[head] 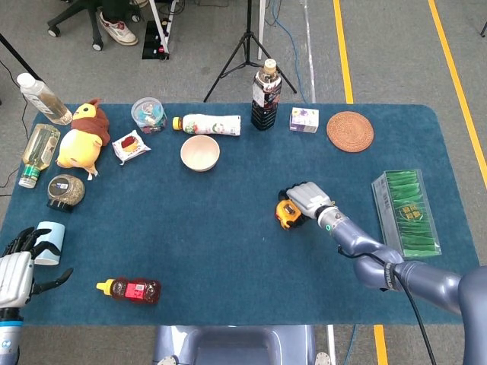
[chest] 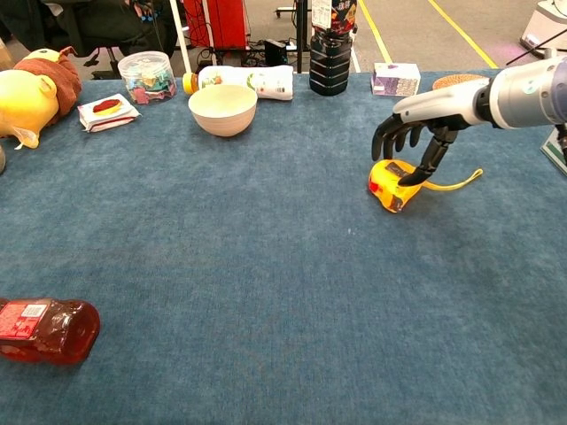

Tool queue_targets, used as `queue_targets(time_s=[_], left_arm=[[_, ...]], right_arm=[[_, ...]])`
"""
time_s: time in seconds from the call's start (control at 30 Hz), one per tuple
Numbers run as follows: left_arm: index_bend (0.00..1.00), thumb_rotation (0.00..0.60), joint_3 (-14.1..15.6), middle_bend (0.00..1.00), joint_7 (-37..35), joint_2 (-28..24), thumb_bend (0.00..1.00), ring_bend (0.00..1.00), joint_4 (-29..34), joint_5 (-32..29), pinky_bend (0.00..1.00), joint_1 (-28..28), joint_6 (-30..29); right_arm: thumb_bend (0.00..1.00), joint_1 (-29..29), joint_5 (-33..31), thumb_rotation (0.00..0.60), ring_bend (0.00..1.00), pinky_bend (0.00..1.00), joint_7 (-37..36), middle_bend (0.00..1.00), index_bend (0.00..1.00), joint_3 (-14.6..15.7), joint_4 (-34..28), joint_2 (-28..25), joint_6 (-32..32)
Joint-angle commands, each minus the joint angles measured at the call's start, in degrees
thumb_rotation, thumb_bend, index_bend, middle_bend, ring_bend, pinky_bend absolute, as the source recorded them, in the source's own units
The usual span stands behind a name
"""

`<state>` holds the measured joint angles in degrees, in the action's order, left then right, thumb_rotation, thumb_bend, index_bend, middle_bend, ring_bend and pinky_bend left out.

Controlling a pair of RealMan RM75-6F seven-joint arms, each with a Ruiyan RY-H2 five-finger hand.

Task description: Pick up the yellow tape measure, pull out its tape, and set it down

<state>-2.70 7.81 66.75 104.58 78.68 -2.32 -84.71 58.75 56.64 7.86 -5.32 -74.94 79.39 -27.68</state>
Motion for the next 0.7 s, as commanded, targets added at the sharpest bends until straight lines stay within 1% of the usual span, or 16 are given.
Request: queue_targets(time_s=[0.03, 0.3, 0.4, 0.63, 0.7], left_arm=[[0.48, 0.52, 0.0, 0.22, 0.1, 0.1, 0.16, 0.1, 0.0, 0.2, 0.17, -0.1, 0.1], [0.48, 0.532, 0.0, 0.22, 0.4, 0.4, 0.16, 0.1, 0.3, 0.8, 0.16, -0.7, 0.7], [0.48, 0.52, 0.0, 0.22, 0.4, 0.4, 0.16, 0.1, 0.4, 1.0, 0.16, -0.8, 0.6], [0.48, 0.523, 0.0, 0.22, 0.5, 0.2, 0.16, 0.1, 0.6, 1.3, 0.17, -0.8, 0.5], [0.48, 0.522, 0.0, 0.22, 0.6, 0.1, 0.16, 0.1, 0.7, 1.4, 0.16, -0.8, 0.2]], right_arm=[[0.33, -0.4, -0.7, 0.485, 0.22, 0.19, 0.8, 0.29, 0.24, 0.8, -1.1, -1.0, -0.7], [0.33, -2.1, -2.7, 0.486, 0.23, 0.19, 2.4, 0.29, 0.24, 2.6, -4.9, -4.1, -3.7], [0.33, -2.7, -3.3, 0.484, 0.23, 0.19, 2.7, 0.29, 0.24, 3.0, -6.0, -5.1, -4.5], [0.33, -4.1, -3.1, 0.486, 0.22, 0.2, 2.4, 0.28, 0.24, 2.3, -7.2, -5.7, -7.8], [0.29, -4.7, -2.3, 0.489, 0.21, 0.2, 2.2, 0.26, 0.23, 2.0, -7.1, -5.3, -9.2]])
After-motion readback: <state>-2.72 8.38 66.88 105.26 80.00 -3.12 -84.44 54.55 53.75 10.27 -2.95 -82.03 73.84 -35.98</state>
